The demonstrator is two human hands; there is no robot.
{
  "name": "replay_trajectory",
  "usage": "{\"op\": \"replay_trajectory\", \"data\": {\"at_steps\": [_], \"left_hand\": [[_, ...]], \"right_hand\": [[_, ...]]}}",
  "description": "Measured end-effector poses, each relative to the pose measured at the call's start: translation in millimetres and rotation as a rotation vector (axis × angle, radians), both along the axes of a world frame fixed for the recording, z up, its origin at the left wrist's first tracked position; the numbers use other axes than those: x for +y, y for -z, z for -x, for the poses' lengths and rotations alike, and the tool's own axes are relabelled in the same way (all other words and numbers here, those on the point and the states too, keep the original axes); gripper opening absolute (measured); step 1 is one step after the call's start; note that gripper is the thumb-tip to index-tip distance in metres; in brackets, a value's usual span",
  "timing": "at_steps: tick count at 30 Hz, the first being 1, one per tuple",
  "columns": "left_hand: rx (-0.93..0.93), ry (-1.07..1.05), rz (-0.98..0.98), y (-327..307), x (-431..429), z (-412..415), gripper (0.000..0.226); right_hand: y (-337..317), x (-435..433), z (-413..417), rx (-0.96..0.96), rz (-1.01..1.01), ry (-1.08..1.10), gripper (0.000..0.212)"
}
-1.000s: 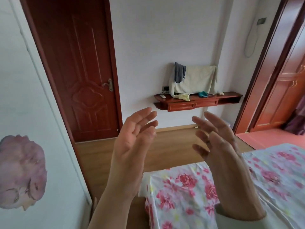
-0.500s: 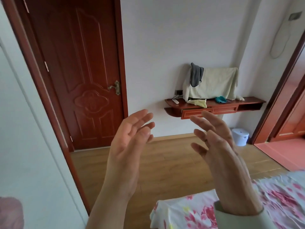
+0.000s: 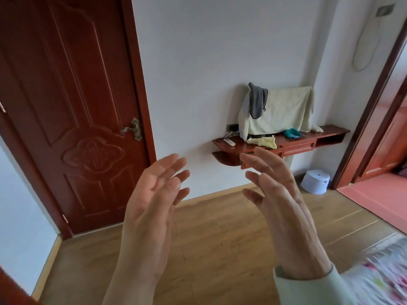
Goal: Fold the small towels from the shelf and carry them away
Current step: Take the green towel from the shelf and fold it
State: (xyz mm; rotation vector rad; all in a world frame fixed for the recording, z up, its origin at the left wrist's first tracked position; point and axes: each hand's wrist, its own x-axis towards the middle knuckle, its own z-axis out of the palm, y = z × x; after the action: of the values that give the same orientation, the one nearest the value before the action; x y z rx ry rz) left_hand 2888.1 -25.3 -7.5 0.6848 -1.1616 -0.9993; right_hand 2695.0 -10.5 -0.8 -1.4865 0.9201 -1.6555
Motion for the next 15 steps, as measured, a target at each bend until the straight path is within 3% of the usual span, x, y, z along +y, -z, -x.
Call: {"op": "replay_trajectory", "data": {"at_steps": [8, 15], "left_hand": [[0.000, 0.029, -0.048, 3.2, -185.2, 11.3, 0.049], [-0.010, 0.104, -0.044, -6.5, -327.2, 49.9, 0.043]], "right_hand": [[13.1, -181.7, 10.9, -0.013, -0.036, 0.018, 0.039], [6.2, -310.8, 38.7, 0.036, -0.049, 0.065, 0.046]]}}
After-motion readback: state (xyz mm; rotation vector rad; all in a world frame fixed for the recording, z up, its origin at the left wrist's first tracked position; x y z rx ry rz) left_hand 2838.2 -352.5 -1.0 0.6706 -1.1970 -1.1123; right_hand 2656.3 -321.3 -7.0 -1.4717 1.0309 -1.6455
